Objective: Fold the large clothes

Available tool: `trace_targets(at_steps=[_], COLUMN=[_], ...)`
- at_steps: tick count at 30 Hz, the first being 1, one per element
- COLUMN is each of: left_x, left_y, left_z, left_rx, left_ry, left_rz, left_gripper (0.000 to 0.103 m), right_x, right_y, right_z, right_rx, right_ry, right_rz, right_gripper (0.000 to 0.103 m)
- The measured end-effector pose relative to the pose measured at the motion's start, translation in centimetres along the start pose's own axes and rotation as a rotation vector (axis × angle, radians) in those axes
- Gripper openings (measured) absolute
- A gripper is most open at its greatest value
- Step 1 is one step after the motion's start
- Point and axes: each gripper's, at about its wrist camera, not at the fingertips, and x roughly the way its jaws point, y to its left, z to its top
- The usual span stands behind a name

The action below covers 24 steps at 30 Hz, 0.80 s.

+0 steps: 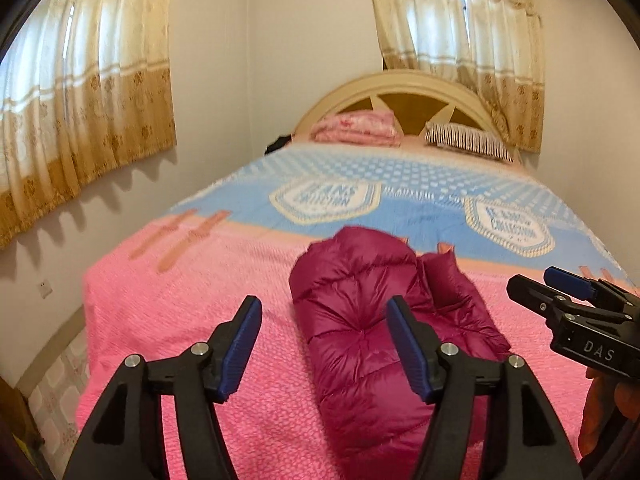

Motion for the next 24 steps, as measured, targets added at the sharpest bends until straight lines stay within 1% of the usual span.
trace_targets(at_steps=[4,9,15,24], left_x=[-1.5,-2.3,-2.9,-3.0], left_y=[0.3,0.1,0.1,-0.1], left_z=[0.5,0.8,1.0,1.0], left_rx=[-0.02,-0.025,-0.032,-0.031], left_ry=[-0.028,-0.045,-0.053,-0.056], left_rz=[-0.012,-0.019,-0.027,-0.025], left_gripper=[0.067,0.068,0.068,0.069], right_x=[-1.7,-2.8,-3.7,-4.1], right_y=[1.2,2.1,2.2,1.7], right_z=[0.2,0.6,0.3,0.1], right_rx=[-0.023,-0.046,-0.064,-0.057], right_ry=[-0.037,-0.063,-0.079,-0.085], right_rz=[-0.003,-0.017,-0.017,-0.013], right_gripper=[0.078,0.078,0.079,0.079])
